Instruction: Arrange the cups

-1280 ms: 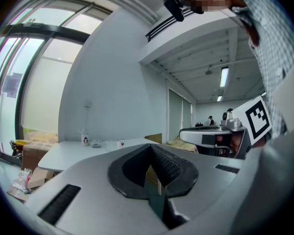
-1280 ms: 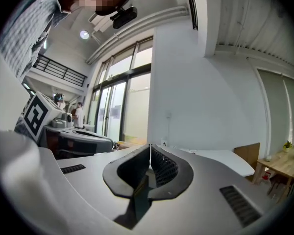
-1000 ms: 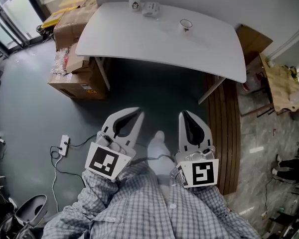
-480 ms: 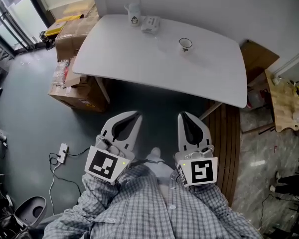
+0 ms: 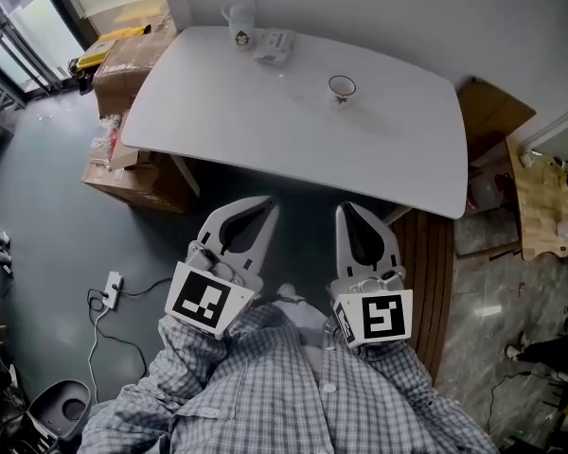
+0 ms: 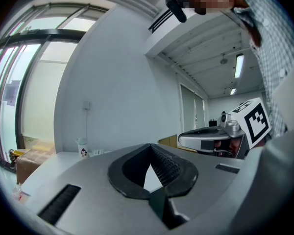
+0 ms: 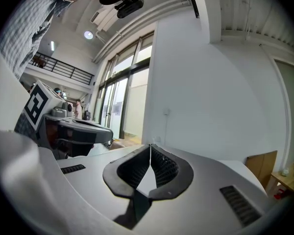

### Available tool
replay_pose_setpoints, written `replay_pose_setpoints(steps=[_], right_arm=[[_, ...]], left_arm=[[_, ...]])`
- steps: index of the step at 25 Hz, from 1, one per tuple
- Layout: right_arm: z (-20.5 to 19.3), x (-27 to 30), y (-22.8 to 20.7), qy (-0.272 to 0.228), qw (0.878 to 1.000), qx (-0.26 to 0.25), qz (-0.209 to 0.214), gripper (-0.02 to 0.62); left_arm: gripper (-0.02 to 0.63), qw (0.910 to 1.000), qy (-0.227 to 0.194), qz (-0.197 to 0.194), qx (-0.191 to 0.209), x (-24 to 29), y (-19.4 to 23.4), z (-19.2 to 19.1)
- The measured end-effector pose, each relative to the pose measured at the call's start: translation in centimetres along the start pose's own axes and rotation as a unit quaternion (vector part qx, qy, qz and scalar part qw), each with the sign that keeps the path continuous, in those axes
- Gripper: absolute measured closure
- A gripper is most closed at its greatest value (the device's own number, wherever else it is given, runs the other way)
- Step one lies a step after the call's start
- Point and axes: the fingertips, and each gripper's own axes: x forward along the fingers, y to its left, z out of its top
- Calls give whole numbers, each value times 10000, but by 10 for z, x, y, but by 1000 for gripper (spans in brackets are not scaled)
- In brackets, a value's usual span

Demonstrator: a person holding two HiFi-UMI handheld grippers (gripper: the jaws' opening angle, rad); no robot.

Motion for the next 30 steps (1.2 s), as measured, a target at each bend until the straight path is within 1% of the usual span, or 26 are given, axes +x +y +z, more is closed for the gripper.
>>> replay_pose_setpoints(steps=[7,15,20,30], right_arm=[[-7,7,-16,53,9999,67,-141,572],[-20,31,-35,236,9987,126,-424,572],[-23,59,-52,364,9972,111,-640,572],[-25,128,-79,510,9934,126,-1023,572]], left_arm=[[595,9998,28,-200,28,24,-3,1],[595,9989,103,-467,-2,59,17,-5],[595,9979,137,-625,-33,85,41,-4],[595,9953,161,-952,31,139,104,5]])
